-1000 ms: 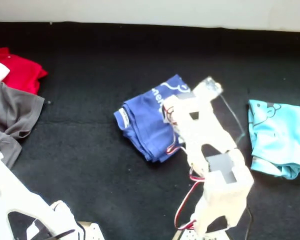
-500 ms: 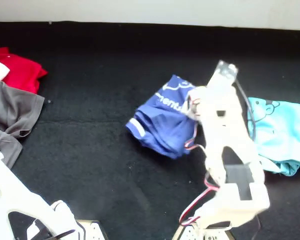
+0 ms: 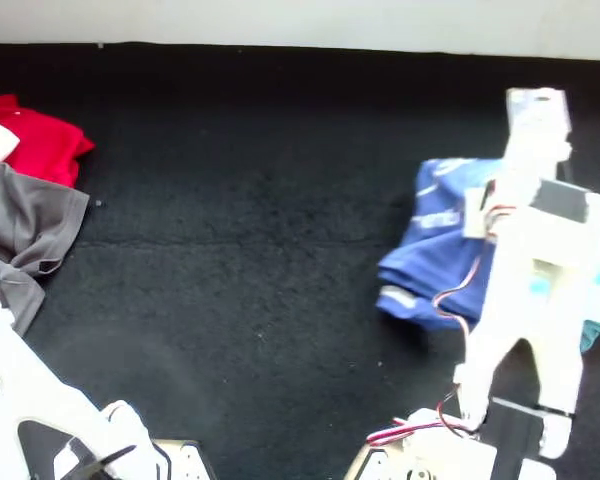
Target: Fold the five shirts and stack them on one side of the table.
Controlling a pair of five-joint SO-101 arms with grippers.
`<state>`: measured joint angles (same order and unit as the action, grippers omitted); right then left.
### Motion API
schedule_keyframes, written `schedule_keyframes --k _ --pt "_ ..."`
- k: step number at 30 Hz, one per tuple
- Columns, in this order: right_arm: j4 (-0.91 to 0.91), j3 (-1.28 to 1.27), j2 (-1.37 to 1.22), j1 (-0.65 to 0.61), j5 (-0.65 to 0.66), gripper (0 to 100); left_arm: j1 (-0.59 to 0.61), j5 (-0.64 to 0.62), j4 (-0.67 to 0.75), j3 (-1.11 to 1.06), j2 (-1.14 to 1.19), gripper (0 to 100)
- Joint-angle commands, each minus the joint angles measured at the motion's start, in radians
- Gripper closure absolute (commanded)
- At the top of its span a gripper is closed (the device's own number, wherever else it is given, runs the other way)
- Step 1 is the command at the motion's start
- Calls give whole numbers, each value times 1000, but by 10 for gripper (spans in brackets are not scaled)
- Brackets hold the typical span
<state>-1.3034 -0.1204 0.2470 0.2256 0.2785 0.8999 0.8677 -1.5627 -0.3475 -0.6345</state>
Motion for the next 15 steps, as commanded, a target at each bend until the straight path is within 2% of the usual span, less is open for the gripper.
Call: schedule_keyframes --k 1,4,11,15 --pt "-2 105 45 77 132 992 -16 6 17 1 -25 992" --pt "-1 111 44 111 210 992 -16 8 17 2 -24 992" --pt "127 110 42 193 232 992 -16 9 17 2 -24 992" --pt "186 117 -42 255 302 992 -16 9 17 2 -25 992"
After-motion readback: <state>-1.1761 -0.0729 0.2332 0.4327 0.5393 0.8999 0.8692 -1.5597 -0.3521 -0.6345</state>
